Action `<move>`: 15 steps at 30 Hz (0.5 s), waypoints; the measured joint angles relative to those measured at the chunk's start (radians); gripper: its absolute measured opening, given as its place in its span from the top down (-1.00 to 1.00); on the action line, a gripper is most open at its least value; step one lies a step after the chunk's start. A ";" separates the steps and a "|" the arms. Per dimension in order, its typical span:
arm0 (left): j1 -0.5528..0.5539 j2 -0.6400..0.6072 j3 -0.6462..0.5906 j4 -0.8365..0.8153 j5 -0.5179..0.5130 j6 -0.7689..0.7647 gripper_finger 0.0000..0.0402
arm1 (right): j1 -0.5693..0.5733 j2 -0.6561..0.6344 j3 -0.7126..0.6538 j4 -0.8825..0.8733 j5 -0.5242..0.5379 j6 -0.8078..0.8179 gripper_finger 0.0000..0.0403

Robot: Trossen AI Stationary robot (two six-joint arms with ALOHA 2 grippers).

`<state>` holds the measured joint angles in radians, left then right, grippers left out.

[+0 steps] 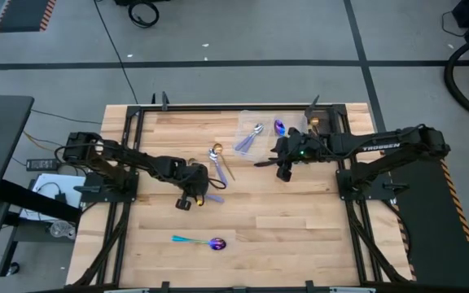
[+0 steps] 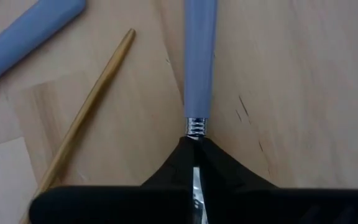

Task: Sort silverware by color (type)
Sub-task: Put the left gray spoon into the left transparent bin

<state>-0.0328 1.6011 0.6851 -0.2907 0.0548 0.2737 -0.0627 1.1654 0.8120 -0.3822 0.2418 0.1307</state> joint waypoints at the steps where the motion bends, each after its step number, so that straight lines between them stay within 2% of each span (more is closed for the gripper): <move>1: -0.002 -0.004 0.000 0.001 -0.003 0.000 0.92 | 0.002 0.001 0.000 -0.001 0.000 0.001 0.23; 9: -0.036 -0.074 -0.005 0.055 -0.083 0.000 0.96 | 0.021 0.016 0.000 0.017 -0.001 0.004 0.23; 15: -0.069 -0.074 -0.005 0.126 -0.178 0.009 0.96 | 0.031 0.043 0.000 0.073 -0.005 -0.003 0.23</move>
<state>-0.1016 1.5269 0.6800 -0.1642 -0.1234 0.2830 -0.0319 1.2082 0.8120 -0.3093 0.2372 0.1280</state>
